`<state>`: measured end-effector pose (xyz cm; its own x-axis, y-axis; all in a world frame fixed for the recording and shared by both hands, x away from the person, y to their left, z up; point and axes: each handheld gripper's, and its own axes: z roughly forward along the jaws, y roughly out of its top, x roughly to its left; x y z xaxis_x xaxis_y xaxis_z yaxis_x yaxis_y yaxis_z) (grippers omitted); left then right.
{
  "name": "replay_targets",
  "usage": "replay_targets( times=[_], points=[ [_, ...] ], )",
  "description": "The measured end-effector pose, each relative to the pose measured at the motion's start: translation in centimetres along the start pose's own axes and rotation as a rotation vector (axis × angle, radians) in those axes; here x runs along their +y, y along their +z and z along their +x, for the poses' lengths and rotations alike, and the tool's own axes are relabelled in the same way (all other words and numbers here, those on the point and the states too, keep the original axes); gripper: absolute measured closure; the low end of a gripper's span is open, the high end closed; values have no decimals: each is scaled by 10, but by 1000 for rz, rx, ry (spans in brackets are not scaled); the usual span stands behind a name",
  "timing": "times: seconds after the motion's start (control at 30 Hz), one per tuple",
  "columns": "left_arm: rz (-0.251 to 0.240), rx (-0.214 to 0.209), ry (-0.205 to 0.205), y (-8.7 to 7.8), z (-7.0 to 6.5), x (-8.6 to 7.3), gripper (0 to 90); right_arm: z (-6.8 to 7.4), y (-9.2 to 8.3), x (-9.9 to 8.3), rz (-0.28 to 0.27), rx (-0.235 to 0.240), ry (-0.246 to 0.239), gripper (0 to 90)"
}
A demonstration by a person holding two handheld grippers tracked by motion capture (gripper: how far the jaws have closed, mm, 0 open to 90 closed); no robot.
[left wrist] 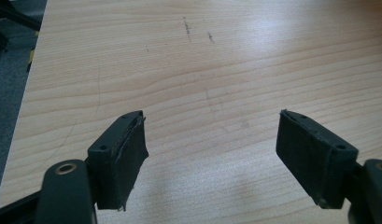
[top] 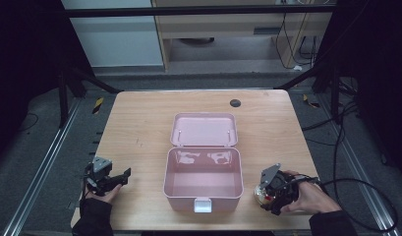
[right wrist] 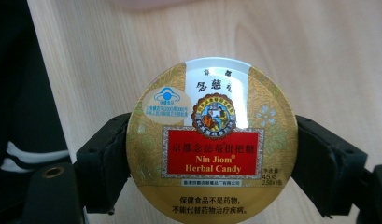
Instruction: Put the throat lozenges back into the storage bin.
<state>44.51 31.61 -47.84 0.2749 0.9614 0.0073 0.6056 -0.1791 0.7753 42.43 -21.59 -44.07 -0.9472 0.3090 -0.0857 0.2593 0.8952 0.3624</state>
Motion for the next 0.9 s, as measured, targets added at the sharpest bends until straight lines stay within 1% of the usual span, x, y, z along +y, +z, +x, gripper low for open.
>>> replay_targets(
  times=[0.03,0.1,0.13,0.23,0.27,0.3,0.33,0.37,0.4,0.5,0.6,0.63,0.73,0.83,0.9],
  points=[
    [0,0,0,0,0,0,235,-1,-7,2,-20,-9,12,205],
    [1,0,1,0,0,0,235,-2,-10,3,-29,-10,12,205],
    [3,-1,0,0,0,0,235,-3,-16,5,-48,-16,20,205],
    [7,-3,2,1,0,0,235,-3,-23,8,-61,-24,23,205],
    [7,-3,2,1,0,0,235,-5,-28,10,-78,-30,25,206],
    [8,-3,3,1,0,0,235,-5,-28,10,-78,-30,25,206],
    [9,-3,3,1,-1,0,235,-5,-33,12,-89,-33,29,206],
    [9,-3,3,1,-1,0,235,-5,-33,12,-89,-33,29,206],
    [10,-2,3,1,-1,0,235,-6,-38,14,-104,-39,32,206],
    [10,-2,4,1,-1,0,236,-7,-43,17,-114,-50,33,206],
    [11,-2,3,2,-1,-1,236,-10,-54,22,-143,-62,38,206],
    [11,-2,3,2,-1,-1,236,-10,-54,22,-143,-62,38,206],
    [11,-2,3,2,-1,-1,237,-11,-64,28,-167,-74,37,206],
    [12,-2,3,2,-1,-1,237,-11,-71,34,-174,-76,18,206],
    [11,-2,4,2,-1,-1,237,-11,-76,39,-182,-83,16,206]
  ],
)
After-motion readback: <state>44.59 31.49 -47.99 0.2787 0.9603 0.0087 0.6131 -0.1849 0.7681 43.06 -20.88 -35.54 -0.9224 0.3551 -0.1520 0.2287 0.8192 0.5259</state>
